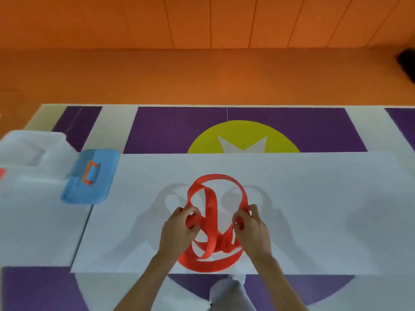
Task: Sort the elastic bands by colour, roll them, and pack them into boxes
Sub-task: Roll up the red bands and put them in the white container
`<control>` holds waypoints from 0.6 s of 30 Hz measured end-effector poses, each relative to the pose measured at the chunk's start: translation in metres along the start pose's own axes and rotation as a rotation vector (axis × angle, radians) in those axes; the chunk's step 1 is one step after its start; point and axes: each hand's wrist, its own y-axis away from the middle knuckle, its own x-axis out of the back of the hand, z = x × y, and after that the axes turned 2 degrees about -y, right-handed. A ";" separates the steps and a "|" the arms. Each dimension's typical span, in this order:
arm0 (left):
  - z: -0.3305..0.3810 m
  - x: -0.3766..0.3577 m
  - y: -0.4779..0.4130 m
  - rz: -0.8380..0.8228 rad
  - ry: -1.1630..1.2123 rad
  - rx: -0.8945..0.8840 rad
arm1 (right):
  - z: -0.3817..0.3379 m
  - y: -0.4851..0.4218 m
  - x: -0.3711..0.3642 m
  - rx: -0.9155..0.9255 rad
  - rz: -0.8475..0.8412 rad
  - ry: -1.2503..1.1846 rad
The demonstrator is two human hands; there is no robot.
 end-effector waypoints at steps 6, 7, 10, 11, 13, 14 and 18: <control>-0.109 0.075 0.078 0.154 0.191 0.152 | -0.116 0.057 -0.078 0.212 -0.156 0.001; -0.129 0.087 0.094 0.186 0.217 0.169 | -0.135 0.069 -0.090 0.241 -0.182 0.005; -0.189 0.122 0.144 0.270 0.238 0.173 | -0.191 0.104 -0.127 0.335 -0.249 -0.016; -0.208 0.132 0.161 0.290 0.228 0.172 | -0.210 0.113 -0.139 0.360 -0.270 -0.024; -0.243 0.153 0.194 0.328 0.214 0.203 | -0.247 0.131 -0.161 0.393 -0.316 -0.041; -0.257 0.163 0.210 0.362 0.215 0.217 | -0.266 0.139 -0.171 0.414 -0.336 -0.059; -0.308 0.198 0.257 0.519 0.264 0.294 | -0.336 0.163 -0.210 0.489 -0.433 -0.097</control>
